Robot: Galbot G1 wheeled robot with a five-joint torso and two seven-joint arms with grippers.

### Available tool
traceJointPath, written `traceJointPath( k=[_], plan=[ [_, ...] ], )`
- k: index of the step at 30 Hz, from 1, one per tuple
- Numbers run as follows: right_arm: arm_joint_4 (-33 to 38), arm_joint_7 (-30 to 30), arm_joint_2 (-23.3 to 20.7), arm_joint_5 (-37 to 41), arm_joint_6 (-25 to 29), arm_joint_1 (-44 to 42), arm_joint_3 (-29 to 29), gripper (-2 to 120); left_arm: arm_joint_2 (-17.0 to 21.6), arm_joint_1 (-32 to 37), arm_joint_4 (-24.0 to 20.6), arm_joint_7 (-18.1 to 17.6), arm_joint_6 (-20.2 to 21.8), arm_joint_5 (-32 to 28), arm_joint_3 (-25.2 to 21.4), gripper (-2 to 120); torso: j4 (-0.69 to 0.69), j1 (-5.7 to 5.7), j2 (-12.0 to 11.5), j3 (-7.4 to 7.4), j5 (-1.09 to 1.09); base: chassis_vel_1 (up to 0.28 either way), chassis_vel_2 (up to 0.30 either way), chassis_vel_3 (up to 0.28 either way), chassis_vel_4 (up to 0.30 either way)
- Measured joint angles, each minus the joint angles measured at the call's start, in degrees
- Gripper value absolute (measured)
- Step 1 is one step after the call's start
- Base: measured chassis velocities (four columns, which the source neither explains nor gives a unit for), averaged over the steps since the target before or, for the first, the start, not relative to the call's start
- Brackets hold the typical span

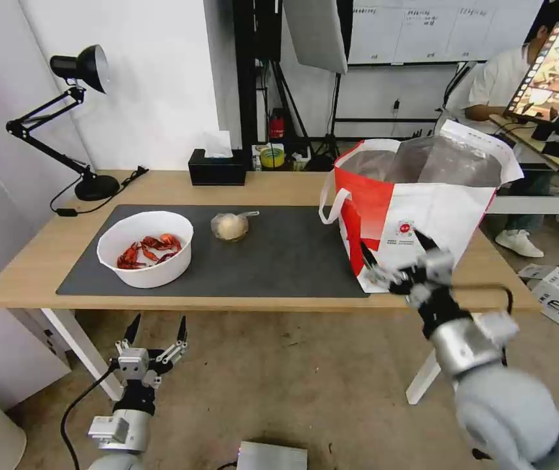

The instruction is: Pick up the trash from the table and place it into the takeout bag.

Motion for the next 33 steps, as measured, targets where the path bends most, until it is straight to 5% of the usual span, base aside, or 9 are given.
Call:
traceJointPath(
  k=[3,10,33],
  plan=[
    [-2.38,-2.12,3.30,-4.78,6.45,-4.10,-0.34,100,-0.29,0.08,0.06,0.01,-0.21,0.06,0.00,100,0.00,0.00,0.00,0.00,-0.01,0.000,0.000,0.000,0.000],
    [-6.07,-3.12,5.51,-7.66,11.64,-7.84,-0.96,100,-0.78,0.06,0.27,0.01,-0.35,0.16,0.00,100,0.00,0.00,0.00,0.00,-0.01,0.000,0.000,0.000,0.000],
    [-12.87,2.93,7.78,-8.98,12.24,-6.86,-6.39,100,-1.50,-0.78,1.55,0.08,-0.53,0.72,0.05,100,0.01,0.01,0.00,0.00,-0.01,0.000,0.000,0.000,0.000]
  ],
)
